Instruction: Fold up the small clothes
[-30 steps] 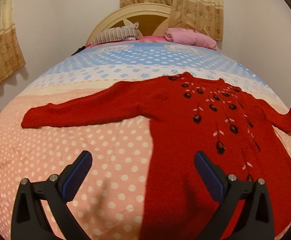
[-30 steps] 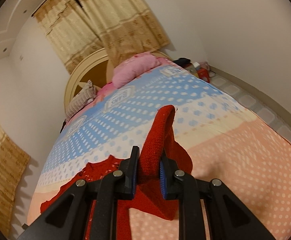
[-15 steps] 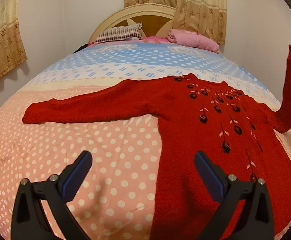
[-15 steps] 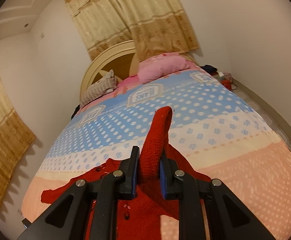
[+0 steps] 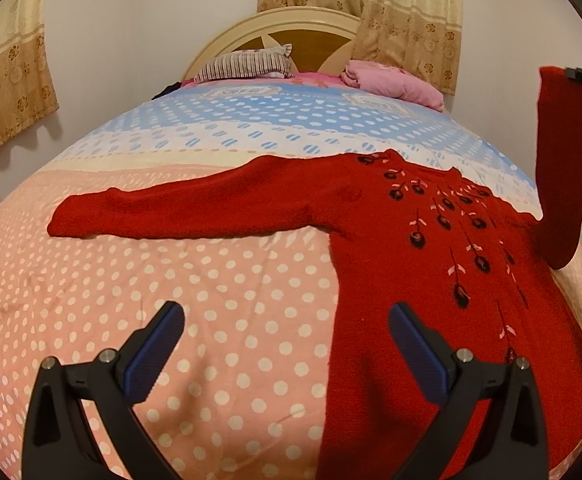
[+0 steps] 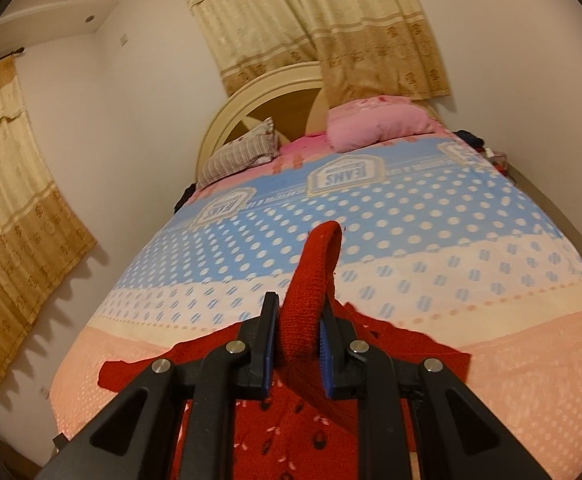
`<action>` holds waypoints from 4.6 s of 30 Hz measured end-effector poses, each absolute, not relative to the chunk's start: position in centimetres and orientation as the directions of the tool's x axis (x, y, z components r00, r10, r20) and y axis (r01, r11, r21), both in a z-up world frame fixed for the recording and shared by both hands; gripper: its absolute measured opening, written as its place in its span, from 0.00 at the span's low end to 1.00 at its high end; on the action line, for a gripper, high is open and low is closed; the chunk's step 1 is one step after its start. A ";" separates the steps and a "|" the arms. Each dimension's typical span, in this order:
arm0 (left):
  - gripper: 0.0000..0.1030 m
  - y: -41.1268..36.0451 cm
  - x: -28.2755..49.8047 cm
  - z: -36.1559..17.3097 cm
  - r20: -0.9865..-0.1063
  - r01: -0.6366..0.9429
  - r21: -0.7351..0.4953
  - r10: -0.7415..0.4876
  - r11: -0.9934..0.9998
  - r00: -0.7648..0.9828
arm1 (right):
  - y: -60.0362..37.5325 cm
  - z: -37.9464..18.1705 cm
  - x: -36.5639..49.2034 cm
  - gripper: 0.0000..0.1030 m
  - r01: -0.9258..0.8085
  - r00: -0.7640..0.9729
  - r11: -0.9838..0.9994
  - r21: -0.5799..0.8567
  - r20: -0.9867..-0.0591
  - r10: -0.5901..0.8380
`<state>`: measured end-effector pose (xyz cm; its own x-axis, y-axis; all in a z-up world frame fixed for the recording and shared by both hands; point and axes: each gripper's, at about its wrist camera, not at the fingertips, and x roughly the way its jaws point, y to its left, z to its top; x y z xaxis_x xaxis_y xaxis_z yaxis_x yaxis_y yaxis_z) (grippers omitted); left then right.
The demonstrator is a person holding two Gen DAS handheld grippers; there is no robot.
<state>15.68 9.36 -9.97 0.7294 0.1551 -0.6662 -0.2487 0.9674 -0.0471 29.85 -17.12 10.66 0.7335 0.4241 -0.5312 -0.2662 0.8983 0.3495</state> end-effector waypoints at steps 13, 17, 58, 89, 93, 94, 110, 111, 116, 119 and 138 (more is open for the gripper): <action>1.00 10.2 15.6 -10.3 -0.672 -0.261 -0.071 0.147 0.963 0.725 | -5.2 6.0 31.1 0.18 -0.376 0.645 0.858 0.351 -0.565 0.514; 1.00 10.5 15.6 -10.3 -0.674 -0.266 -0.080 0.145 0.961 0.725 | -1.6 3.0 31.5 0.18 -0.397 0.615 0.853 0.339 -0.592 0.521; 0.66 5.4 28.1 -10.6 -0.774 -0.065 -0.112 -0.046 0.992 0.631 | -17.4 -13.6 21.5 0.66 -0.247 0.587 0.917 0.313 -0.705 0.398; 0.27 6.2 26.8 -13.5 -0.762 -0.153 -0.069 0.047 0.986 0.646 | -18.1 -13.6 20.7 0.71 -0.254 0.582 0.893 0.371 -0.678 0.448; 0.47 6.2 26.5 -13.8 -0.758 -0.156 -0.062 0.055 0.986 0.650 | -18.2 -12.0 21.5 0.71 -0.250 0.575 0.888 0.387 -0.678 0.457; 0.49 6.2 26.5 -13.9 -0.759 -0.159 -0.066 0.054 0.985 0.649 | -18.1 -11.1 22.2 0.71 -0.255 0.585 0.888 0.382 -0.670 0.456; 0.73 7.9 25.7 -14.6 -0.763 -0.248 -0.128 0.064 0.960 0.644 | -12.7 -10.6 25.9 0.73 -0.293 0.492 0.937 0.193 -0.810 0.320; 0.74 8.1 25.5 -14.6 -0.762 -0.253 -0.136 0.062 0.958 0.645 | -12.1 -10.1 25.9 0.73 -0.307 0.499 0.930 0.203 -0.797 0.339; 0.75 8.2 25.3 -14.6 -0.762 -0.259 -0.138 0.065 0.956 0.644 | -7.7 -10.2 27.3 0.74 -0.378 0.483 0.892 0.249 -0.769 0.419; 0.77 7.9 25.1 -14.6 -0.761 -0.261 -0.117 0.082 0.958 0.643 | -6.7 -13.6 27.5 0.74 -0.341 0.434 0.897 0.280 -0.800 0.414; 0.89 8.1 23.6 -14.1 -0.756 -0.262 -0.079 0.113 0.962 0.645 | -6.0 -14.8 23.5 0.87 -0.404 0.513 0.900 0.165 -0.774 0.372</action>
